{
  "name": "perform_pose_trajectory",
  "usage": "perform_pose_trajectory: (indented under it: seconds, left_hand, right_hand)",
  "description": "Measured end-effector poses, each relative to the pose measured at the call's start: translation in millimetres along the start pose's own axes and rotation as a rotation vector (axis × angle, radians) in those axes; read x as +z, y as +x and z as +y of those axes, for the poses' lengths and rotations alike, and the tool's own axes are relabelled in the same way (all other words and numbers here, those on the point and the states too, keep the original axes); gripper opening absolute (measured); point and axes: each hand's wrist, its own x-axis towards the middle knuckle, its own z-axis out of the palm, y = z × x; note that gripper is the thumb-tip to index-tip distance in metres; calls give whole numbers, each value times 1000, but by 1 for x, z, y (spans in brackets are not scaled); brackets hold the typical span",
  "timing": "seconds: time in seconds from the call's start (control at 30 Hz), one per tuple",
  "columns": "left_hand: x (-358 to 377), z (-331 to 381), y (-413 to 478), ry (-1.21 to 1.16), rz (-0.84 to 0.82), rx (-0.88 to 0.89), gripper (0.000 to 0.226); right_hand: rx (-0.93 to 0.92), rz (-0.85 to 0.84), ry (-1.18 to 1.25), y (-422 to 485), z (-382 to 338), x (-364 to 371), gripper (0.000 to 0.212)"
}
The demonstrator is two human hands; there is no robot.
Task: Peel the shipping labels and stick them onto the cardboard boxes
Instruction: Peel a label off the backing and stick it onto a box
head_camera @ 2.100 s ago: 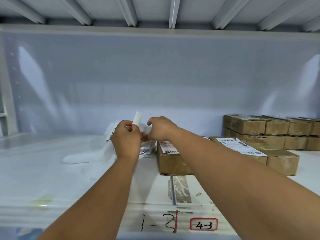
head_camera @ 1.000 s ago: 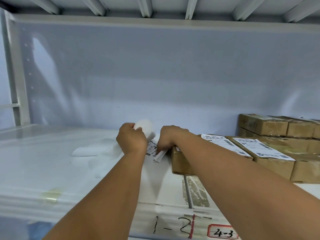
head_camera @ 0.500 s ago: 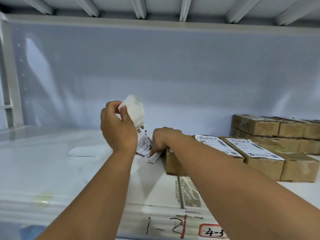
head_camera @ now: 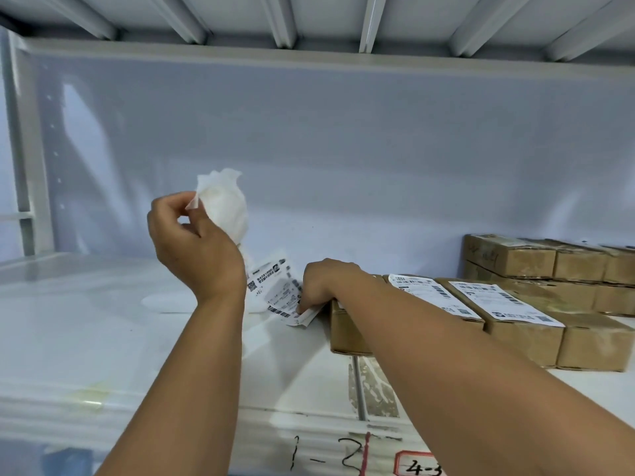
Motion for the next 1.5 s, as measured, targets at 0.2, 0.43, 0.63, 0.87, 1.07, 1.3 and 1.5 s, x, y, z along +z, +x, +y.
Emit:
perform_pose_trajectory:
  seconds: [0.2,0.43,0.63,0.87,1.07,1.3,1.5]
  left_hand:
    - [-1,6,-12,-18,-140,167,11]
    - [2,1,-30,91,-387,308,10]
    - [2,2,-27,45,-303,164,10]
    - [2,3,-27,23,-270,119,6]
    - [6,-9,-11,-336,-221,-515,26]
    - [1,-9,-8,-918,-267,-1020,35]
    - [-4,-18,-5,-706,-253,-1066,26]
  right_hand:
    - [18,-9,-25,3,-4,-1,36]
    - [37,66,57,0,2,0,25]
    - [28,444,538,-4,4,-12,23]
    - [-45,454,1316,-11,10,-29,71]
    - [-34,302,1397,-12,14,-36,84]
    - [-55,147,1296,-15,17,-31,55]
    - [25,357,1317,-17,26,-29,33]
